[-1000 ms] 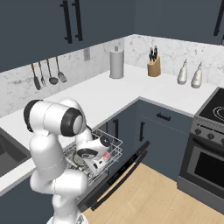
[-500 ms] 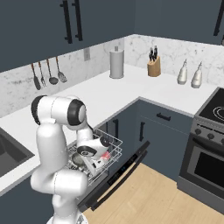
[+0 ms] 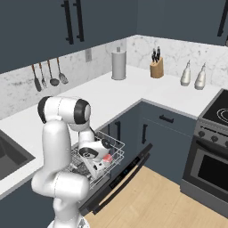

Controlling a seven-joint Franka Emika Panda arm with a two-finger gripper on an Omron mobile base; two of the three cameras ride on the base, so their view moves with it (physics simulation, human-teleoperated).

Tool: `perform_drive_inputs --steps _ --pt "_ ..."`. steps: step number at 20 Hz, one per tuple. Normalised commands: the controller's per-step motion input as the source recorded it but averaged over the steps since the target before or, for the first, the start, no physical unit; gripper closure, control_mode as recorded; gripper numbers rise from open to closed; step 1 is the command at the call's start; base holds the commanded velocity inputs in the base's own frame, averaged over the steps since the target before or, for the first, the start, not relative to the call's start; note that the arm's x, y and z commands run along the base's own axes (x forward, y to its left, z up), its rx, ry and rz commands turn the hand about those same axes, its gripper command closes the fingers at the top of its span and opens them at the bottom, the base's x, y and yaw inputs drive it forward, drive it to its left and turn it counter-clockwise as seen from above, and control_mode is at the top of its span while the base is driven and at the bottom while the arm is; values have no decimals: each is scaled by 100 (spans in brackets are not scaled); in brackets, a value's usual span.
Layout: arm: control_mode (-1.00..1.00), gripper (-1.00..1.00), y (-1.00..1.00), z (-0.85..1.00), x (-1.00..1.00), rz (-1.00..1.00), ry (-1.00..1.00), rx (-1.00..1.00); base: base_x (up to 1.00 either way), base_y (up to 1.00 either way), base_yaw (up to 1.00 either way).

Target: Pick up the cup and bowl from the counter, place them in the dishwasher, and close the dishwasher door.

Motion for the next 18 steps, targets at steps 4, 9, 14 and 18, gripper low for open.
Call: perform_drive_inputs --steps 4,9,14,18 --pt "-100 -100 0 1 3 0 0 2 0 0 0" --pt "-100 -100 -38 33 -36 0 0 1 0 0 0" --pt "-100 -100 -70 26 -30 -1 0 0 0 0 0" --pt "-100 -100 -54 5 0 0 0 2 0 0 0"
